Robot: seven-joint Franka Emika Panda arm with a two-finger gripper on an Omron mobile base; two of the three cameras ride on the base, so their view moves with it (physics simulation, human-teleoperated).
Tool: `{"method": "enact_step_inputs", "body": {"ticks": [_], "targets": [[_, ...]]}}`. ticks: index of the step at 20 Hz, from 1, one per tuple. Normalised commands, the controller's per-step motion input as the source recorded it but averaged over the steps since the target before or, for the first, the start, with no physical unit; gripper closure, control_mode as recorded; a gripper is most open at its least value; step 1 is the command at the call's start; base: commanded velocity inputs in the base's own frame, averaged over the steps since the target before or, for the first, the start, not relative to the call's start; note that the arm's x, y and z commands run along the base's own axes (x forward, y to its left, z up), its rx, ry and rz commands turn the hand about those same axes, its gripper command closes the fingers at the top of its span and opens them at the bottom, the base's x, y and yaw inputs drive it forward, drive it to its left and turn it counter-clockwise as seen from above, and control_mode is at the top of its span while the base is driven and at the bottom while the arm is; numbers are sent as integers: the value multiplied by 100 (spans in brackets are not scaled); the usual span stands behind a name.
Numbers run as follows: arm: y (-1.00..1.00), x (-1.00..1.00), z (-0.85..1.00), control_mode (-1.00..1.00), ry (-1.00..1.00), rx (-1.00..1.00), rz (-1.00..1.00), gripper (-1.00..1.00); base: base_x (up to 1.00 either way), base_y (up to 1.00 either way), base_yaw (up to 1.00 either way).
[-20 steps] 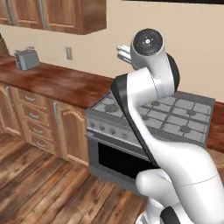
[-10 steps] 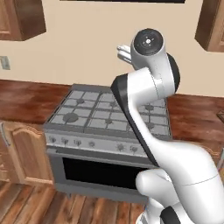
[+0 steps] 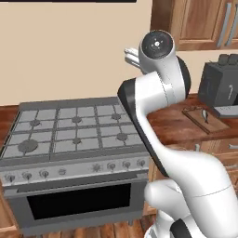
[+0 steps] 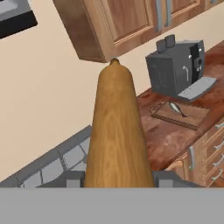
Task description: Open the cabinet, retrieve the rolling pin, and place it next to the meat on the cutting board to prepare for tenderizing.
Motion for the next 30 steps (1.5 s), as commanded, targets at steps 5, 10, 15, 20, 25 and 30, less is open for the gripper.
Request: {"method": "enact_step_inputs", "body": {"ticks": [5,10,15,20,25,30], "targets": [[0,0,0,100,0,0,0,100,28,-8,-46],[0,0,0,100,0,0,0,100,56,-28,-15],[0,0,0,100,0,0,0,100,42,-54,0],[0,0,0,100,0,0,0,100,7,-88,3],[0,0,0,100,0,0,0,100,26,-66,8],[0,0,0,100,0,0,0,100,38,-43,12]]}}
